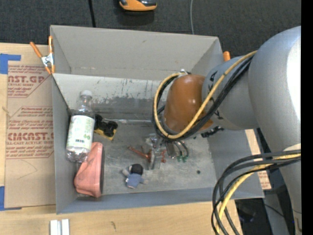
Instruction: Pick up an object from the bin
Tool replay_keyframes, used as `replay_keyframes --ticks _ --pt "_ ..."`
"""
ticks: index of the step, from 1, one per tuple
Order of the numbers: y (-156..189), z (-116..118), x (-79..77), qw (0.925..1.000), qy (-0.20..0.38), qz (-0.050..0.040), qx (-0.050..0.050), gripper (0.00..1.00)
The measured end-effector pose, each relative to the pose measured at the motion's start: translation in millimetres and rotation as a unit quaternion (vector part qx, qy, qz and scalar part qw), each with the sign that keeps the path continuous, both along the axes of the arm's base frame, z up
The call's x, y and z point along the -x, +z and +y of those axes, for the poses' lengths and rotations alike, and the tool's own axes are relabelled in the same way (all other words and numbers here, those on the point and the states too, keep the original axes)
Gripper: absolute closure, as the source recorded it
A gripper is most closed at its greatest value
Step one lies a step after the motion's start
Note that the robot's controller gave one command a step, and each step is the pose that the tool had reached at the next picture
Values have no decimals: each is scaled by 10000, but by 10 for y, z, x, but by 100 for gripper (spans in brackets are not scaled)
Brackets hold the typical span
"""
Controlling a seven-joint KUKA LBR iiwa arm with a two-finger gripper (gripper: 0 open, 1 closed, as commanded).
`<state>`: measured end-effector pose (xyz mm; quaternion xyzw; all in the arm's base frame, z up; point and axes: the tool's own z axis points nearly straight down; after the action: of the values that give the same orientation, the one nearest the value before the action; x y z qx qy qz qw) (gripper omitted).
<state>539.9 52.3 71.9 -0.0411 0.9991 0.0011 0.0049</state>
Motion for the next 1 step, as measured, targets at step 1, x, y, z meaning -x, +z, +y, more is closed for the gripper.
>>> replay_keyframes --ticks 1 --pt "324 -49 58 10000 -74 63 6 100"
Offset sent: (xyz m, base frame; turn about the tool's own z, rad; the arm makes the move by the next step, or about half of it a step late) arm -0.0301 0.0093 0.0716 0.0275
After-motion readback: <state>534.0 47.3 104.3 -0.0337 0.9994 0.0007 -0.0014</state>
